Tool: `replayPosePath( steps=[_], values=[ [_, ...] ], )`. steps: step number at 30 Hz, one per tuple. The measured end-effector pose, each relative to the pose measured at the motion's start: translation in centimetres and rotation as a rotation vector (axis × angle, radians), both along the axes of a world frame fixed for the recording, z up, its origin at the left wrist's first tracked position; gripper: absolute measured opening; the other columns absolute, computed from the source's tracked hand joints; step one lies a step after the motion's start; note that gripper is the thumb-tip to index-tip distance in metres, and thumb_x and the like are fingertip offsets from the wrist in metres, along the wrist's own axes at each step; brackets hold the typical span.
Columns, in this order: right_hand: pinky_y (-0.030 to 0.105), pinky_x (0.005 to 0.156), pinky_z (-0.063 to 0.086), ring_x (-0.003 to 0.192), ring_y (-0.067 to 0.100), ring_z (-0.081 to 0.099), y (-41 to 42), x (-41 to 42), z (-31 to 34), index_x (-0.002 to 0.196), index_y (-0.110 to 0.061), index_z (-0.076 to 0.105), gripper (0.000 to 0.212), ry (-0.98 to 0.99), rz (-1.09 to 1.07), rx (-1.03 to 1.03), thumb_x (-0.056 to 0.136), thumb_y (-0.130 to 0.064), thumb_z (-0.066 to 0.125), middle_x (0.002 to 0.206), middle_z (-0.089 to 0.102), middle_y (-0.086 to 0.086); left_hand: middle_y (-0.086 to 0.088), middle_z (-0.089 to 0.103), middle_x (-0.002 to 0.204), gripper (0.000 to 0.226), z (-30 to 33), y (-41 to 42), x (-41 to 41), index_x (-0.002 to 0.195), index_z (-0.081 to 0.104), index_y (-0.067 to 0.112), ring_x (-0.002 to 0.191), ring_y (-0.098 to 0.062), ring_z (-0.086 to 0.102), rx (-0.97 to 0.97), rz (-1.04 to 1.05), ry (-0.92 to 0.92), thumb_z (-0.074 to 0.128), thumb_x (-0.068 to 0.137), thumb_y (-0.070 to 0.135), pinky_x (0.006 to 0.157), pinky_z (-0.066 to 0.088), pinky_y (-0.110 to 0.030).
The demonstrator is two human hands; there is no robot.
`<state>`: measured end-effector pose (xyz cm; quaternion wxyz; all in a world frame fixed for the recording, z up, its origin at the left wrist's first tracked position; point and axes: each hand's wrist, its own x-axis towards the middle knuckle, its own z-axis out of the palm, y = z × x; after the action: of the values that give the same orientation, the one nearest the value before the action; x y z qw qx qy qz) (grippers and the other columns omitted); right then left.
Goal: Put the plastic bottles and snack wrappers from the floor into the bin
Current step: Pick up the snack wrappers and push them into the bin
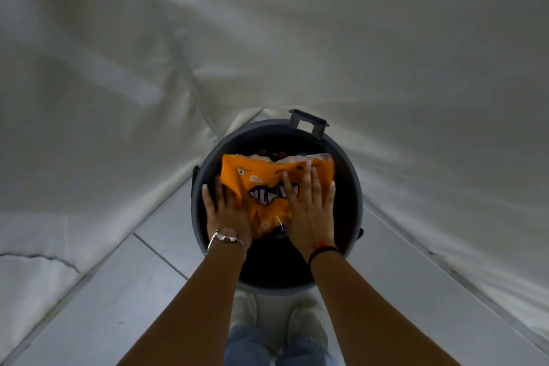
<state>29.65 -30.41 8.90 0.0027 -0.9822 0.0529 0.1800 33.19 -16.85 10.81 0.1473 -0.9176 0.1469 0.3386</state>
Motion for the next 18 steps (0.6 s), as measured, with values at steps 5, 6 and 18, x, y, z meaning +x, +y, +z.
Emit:
replayPosePath(
  steps=[5,6,18],
  values=[
    [0.057,0.108,-0.016,0.14,0.035,-0.015,0.0,0.8,-2.3,0.141,-0.024,-0.008,0.081,0.343,0.03,0.084,0.086,-0.042,0.048,0.155,-0.012,0.014,-0.009,0.031,0.147,0.051,-0.9,-1.2,1.2,0.134,0.036,0.021,0.138,-0.037,0.013,0.139,-0.112,0.272,0.043,0.089,0.044,0.111,0.003,-0.059],
    [0.058,0.108,-0.015,0.141,0.034,-0.015,0.2,1.0,-2.2,0.142,-0.024,-0.008,0.081,0.376,0.024,0.104,0.086,-0.039,0.05,0.155,-0.011,0.013,-0.007,0.048,0.135,0.04,0.0,-1.1,1.5,0.126,0.046,0.02,0.131,-0.034,0.032,0.098,-0.103,0.254,0.044,0.09,0.036,0.11,0.016,-0.055],
    [0.056,0.104,-0.013,0.141,0.034,-0.009,0.4,1.7,0.2,0.136,-0.029,-0.02,0.085,-0.022,-0.011,0.152,0.087,-0.034,0.049,0.154,-0.015,0.008,-0.011,-0.02,0.152,0.082,-1.0,-2.1,3.3,0.14,-0.016,0.018,0.138,-0.03,-0.018,-0.274,-0.159,-0.132,0.036,0.087,0.051,0.107,-0.018,-0.046]
  ],
)
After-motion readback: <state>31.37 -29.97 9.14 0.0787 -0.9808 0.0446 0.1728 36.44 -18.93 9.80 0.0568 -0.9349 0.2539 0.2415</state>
